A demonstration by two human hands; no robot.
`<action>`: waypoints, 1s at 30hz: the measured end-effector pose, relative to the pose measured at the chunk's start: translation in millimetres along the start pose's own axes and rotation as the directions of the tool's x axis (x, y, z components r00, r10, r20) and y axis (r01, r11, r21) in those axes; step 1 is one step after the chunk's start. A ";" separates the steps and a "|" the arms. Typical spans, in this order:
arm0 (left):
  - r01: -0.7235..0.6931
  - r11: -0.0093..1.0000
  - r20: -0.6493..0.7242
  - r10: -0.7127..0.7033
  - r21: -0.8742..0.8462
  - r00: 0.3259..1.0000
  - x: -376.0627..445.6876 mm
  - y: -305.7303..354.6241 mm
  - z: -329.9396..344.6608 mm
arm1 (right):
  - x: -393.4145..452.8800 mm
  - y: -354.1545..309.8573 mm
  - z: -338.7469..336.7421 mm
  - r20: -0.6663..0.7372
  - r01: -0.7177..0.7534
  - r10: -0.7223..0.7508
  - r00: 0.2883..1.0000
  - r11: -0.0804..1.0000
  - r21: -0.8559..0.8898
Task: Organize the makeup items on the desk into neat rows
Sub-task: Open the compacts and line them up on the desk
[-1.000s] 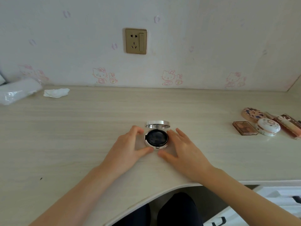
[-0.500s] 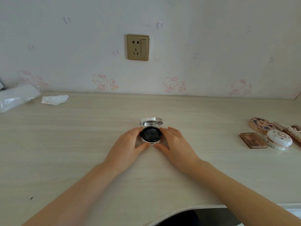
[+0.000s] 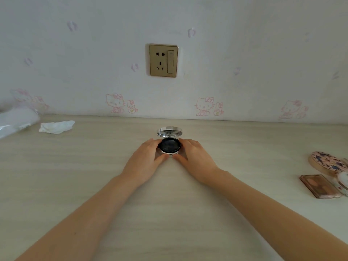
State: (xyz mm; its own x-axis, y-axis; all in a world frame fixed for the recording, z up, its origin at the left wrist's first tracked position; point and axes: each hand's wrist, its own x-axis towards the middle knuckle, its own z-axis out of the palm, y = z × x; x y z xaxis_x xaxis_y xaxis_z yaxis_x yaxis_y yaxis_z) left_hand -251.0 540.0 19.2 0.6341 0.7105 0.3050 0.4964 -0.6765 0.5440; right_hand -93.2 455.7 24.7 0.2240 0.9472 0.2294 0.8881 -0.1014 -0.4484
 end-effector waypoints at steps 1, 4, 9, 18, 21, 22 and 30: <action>0.000 1.000 -0.001 0.000 0.010 1.000 3.8 -2.0 -0.1 | 4.0 0.2 0.6 0.002 -0.002 0.002 1.000 1.000 -0.003; 0.009 1.000 -0.002 -0.009 0.006 1.000 12.5 -4.8 -1.3 | 14.3 0.6 1.7 0.003 -0.008 0.008 1.000 1.000 -0.007; 0.008 1.000 -0.015 -0.008 0.004 1.000 19.6 -7.1 -2.6 | 21.6 0.6 1.8 0.017 -0.023 0.024 1.000 1.000 -0.011; 0.018 1.000 -0.031 -0.018 0.022 0.999 17.8 -7.8 -2.3 | 20.4 -0.5 1.2 0.007 -0.035 0.035 0.999 0.999 0.024; 0.041 0.998 -0.031 -0.040 0.050 0.999 12.4 -5.3 -5.3 | 12.9 -1.6 -7.5 0.043 -0.052 0.052 0.998 0.999 0.001; 0.061 0.994 -0.030 -0.058 0.086 0.998 9.3 -4.5 -6.3 | 9.5 -1.0 -10.8 0.055 -0.055 0.056 0.997 0.998 -0.021; 0.195 0.933 -0.131 -0.162 0.303 0.978 -32.8 29.8 -12.8 | -42.4 5.1 -41.7 0.059 -0.062 0.072 0.996 0.986 -0.155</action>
State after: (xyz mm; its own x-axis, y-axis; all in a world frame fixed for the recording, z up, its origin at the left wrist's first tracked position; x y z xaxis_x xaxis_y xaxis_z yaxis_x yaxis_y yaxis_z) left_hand -264.6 499.0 35.4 0.4622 0.8301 0.3121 0.7665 -0.5509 0.3301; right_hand -81.4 402.3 48.7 0.2631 0.9537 0.1456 0.9240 -0.2056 -0.3225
